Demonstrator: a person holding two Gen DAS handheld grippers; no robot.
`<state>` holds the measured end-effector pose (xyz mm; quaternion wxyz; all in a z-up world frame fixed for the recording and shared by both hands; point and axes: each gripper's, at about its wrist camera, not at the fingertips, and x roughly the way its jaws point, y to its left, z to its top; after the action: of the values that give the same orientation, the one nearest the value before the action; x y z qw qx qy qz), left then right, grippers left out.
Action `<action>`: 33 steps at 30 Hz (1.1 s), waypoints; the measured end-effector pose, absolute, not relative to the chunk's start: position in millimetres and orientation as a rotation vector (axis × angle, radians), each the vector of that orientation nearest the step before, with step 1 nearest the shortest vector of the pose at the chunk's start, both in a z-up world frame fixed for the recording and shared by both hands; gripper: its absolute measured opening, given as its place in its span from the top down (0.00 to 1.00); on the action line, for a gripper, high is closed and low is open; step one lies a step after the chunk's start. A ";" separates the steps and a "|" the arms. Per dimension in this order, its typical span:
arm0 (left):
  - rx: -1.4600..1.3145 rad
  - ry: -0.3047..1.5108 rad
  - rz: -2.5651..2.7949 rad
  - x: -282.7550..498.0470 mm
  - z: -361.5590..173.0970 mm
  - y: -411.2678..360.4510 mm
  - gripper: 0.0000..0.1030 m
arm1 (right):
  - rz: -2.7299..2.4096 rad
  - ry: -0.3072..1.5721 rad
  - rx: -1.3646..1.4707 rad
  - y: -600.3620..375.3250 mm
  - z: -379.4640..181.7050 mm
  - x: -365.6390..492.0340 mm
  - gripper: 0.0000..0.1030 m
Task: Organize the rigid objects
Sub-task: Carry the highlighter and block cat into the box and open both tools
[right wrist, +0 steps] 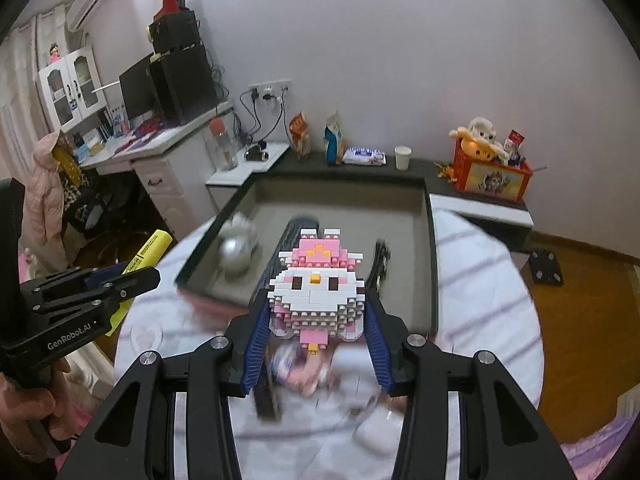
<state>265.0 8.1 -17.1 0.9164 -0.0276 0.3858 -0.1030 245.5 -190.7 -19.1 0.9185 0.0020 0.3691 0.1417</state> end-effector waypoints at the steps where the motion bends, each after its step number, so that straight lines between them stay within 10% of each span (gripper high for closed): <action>1: -0.053 0.791 -0.216 276.1 -13.3 5.6 0.75 | 0.293 0.759 0.004 -190.9 -17.6 255.4 0.56; 30: 0.010 1.014 -0.225 441.6 -86.6 -56.3 0.74 | 0.184 1.016 -0.007 -187.2 -108.2 425.2 0.55; 33: 0.018 1.007 -0.206 439.6 -82.8 -55.9 0.53 | 0.170 1.001 -0.011 -187.1 -103.1 421.7 0.32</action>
<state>439.6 -55.9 -82.8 0.8709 0.0088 0.4814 -0.0987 421.7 -187.1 -103.1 0.8739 -0.0055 0.4791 0.0816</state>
